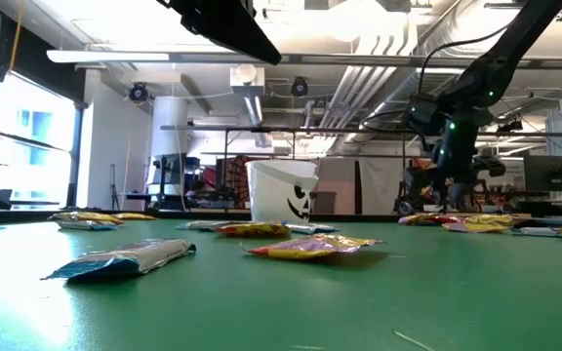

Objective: Sort candy by brand, put in halloween buckets
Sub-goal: Put the red candy into the green bucket

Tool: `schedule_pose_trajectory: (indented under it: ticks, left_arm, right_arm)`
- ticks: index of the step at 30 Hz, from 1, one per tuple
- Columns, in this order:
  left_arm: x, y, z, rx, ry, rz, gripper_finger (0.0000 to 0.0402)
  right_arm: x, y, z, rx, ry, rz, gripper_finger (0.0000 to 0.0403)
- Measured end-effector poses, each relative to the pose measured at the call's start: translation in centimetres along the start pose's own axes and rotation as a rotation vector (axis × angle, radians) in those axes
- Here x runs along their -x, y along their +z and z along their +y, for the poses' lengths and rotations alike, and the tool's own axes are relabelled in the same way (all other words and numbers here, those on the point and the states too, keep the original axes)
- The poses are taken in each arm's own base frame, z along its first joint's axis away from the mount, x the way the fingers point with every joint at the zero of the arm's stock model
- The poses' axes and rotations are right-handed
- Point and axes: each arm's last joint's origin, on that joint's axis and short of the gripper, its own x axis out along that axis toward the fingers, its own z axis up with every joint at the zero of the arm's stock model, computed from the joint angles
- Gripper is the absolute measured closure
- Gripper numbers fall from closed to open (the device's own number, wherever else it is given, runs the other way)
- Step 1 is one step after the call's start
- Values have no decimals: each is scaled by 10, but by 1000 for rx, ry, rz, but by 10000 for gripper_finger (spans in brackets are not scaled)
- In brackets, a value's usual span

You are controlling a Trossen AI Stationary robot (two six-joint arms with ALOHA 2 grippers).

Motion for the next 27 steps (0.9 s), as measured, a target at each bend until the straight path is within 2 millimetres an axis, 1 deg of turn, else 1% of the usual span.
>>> schedule_pose_trajectory:
  ticks: [5,7,9,15,19,22,27]
  left_arm:
    - [0,0,0,6,0,2,401]
    - [0,0,0,6,0,2,401]
    - [0,0,0,6,0,2,401]
    - [0,0,0,11,0,3,401]
    - [0,0,0,18,0,3,401]
    - [0,-1,0,31,0,6,401]
    - [1,-1,-2,51,-5,14,401]
  right_arm:
    - [0,-1,6,111,22,-8,379]
    - [3,1,6,155,17,13,395]
    - [5,7,7,169,34,48,391]
    - [11,40,3,172,50,103,400]
    - [6,57,8,221,20,163,402]
    - [-2,63,16,254,12,229,402]
    - [-19,64,26,293,-9,301,403]
